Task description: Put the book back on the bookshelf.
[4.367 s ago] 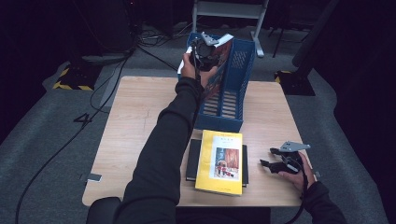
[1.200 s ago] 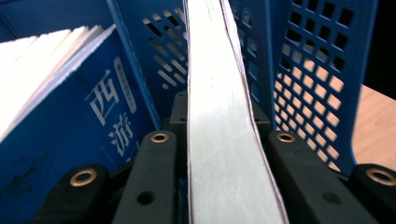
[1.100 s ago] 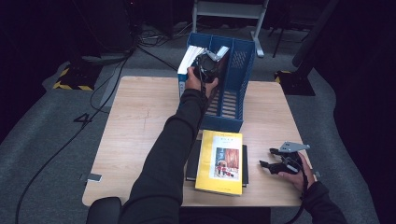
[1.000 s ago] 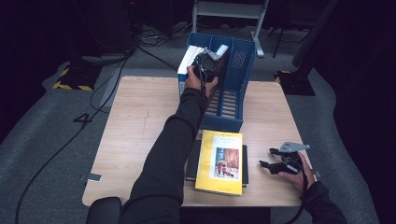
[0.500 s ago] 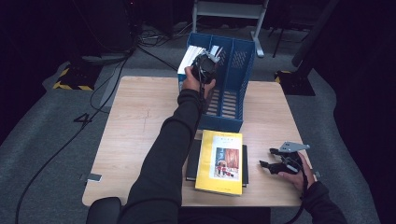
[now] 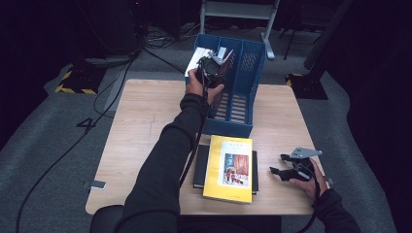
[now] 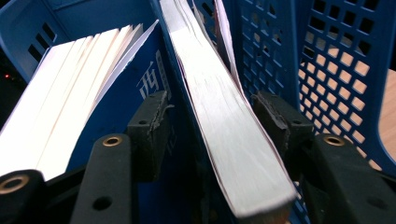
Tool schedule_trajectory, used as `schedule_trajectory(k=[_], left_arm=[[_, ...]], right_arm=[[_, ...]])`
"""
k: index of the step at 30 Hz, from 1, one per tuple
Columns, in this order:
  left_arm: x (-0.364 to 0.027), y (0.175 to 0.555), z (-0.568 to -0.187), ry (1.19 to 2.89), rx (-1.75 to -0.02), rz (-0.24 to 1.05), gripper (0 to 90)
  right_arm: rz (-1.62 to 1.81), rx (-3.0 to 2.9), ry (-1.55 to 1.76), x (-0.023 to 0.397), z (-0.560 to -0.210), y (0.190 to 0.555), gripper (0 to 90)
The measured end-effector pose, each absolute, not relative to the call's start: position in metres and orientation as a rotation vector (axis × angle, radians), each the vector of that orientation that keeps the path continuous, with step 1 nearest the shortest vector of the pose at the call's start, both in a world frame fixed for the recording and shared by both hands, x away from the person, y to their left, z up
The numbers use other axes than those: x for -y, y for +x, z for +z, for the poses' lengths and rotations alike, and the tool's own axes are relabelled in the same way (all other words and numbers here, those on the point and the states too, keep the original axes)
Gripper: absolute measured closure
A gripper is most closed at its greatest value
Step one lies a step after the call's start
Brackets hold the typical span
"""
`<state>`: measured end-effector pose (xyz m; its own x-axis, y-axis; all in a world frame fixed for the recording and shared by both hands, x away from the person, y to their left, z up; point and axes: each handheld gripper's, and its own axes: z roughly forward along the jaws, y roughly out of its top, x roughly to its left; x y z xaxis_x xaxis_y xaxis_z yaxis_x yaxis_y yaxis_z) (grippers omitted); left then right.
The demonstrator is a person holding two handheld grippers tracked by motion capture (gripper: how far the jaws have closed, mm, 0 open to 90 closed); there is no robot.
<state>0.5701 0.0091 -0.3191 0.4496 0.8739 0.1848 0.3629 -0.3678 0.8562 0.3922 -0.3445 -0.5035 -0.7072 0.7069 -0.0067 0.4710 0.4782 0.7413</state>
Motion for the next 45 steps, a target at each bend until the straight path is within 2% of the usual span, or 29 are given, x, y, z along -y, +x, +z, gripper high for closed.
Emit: schedule_trajectory(k=[23, 45], left_arm=[[-0.031, 0.534, -0.314, 2.031, -0.911, 0.79, 38.5], [-0.071, 0.489, -0.33, 2.094, -0.751, 0.744, 31.8]], right_arm=[[1.068, -2.413, 1.002, 0.344, -0.504, 0.392, 22.7], [1.068, -2.409, 1.005, 0.344, -0.504, 0.392, 22.7]])
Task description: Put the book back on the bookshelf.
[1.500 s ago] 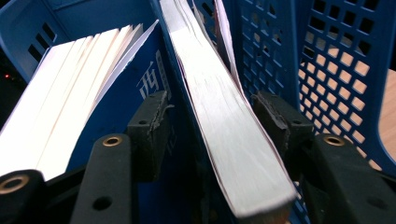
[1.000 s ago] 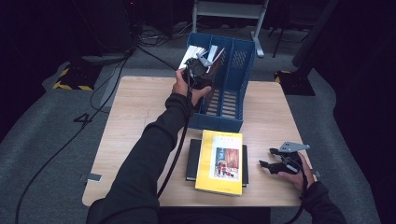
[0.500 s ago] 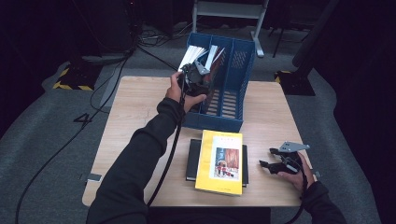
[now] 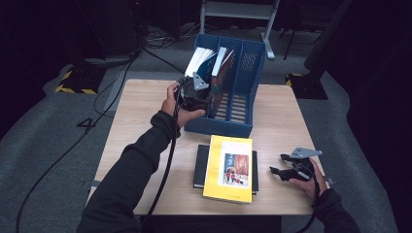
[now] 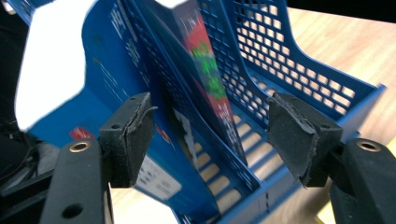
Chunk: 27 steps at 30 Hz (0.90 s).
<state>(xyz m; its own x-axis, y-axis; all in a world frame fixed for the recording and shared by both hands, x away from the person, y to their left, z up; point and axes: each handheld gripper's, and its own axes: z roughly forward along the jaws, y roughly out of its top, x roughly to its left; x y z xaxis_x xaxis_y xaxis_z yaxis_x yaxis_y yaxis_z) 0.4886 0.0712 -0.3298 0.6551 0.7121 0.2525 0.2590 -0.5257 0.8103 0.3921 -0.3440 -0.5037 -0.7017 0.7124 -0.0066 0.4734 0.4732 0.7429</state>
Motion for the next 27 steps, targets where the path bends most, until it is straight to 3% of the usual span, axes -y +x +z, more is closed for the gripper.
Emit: schedule_trajectory(k=[27], left_arm=[[-0.112, 0.438, -0.399, 2.244, -0.64, 0.628, 28.7]], right_arm=[[1.067, -2.406, 1.009, 0.344, -0.504, 0.392, 22.6]])
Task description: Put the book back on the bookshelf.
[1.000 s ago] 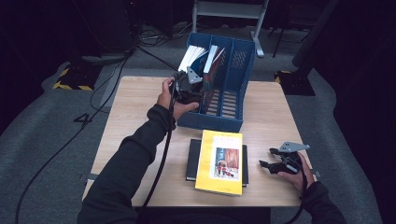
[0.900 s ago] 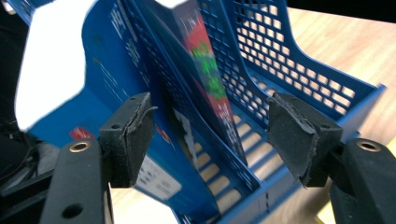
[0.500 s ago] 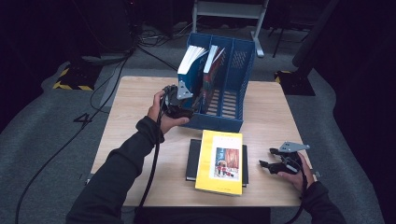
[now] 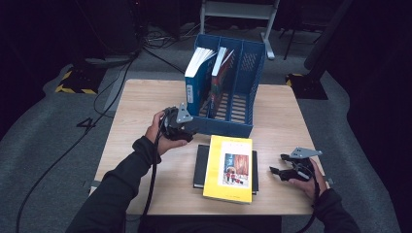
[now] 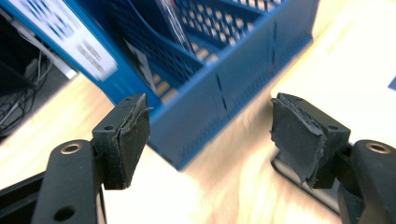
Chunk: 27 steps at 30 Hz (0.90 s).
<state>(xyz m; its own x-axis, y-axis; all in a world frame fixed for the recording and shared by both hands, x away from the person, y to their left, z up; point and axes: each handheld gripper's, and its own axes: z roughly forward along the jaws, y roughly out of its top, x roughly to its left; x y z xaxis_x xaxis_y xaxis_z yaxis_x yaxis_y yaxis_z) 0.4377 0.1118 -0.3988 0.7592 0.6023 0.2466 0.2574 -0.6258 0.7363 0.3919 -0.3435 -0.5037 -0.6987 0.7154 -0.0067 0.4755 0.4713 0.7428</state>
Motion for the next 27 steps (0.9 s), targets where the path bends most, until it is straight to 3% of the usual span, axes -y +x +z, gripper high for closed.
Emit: schedule_trajectory(k=[9, 27], left_arm=[[-0.131, 0.422, -0.441, 2.307, -0.657, 0.561, 29.3], [-0.16, 0.395, -0.476, 2.349, -0.661, 0.447, 29.9]], right_arm=[[1.063, -2.408, 1.012, 0.343, -0.503, 0.392, 22.5], [1.006, -2.442, 1.016, 0.339, -0.494, 0.39, 24.6]])
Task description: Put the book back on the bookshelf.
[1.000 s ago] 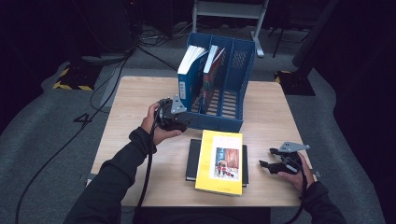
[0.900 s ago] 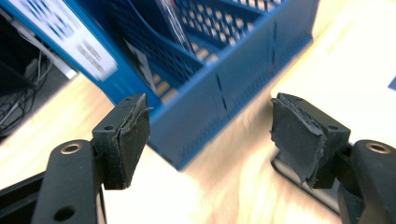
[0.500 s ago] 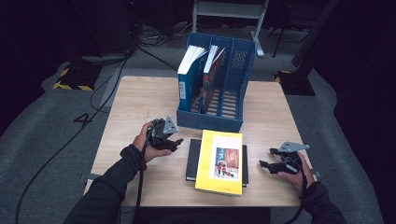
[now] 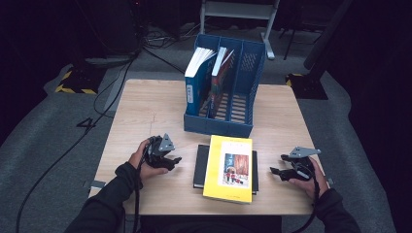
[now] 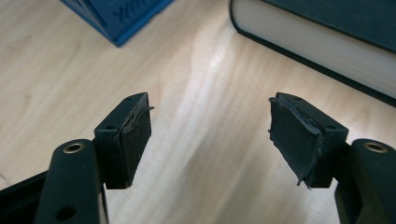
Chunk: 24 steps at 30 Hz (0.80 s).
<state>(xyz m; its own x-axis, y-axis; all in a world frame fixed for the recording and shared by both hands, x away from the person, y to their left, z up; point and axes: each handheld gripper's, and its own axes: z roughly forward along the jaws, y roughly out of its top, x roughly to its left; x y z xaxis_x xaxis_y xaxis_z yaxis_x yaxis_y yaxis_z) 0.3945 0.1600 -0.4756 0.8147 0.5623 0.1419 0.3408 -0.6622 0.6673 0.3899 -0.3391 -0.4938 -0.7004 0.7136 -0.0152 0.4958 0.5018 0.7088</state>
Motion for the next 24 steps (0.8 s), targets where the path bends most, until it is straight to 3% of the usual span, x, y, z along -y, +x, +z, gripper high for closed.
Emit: schedule_trajectory(k=[15, 24], left_arm=[[-0.158, 0.36, -0.492, 2.398, -0.612, 0.361, 26.9], [-0.154, 0.352, -0.497, 2.376, -0.581, 0.216, 21.5]], right_arm=[[1.127, -2.453, 0.964, 0.315, -0.442, 0.371, 25.8], [1.164, -2.516, 0.83, 0.292, -0.426, 0.355, 26.5]])
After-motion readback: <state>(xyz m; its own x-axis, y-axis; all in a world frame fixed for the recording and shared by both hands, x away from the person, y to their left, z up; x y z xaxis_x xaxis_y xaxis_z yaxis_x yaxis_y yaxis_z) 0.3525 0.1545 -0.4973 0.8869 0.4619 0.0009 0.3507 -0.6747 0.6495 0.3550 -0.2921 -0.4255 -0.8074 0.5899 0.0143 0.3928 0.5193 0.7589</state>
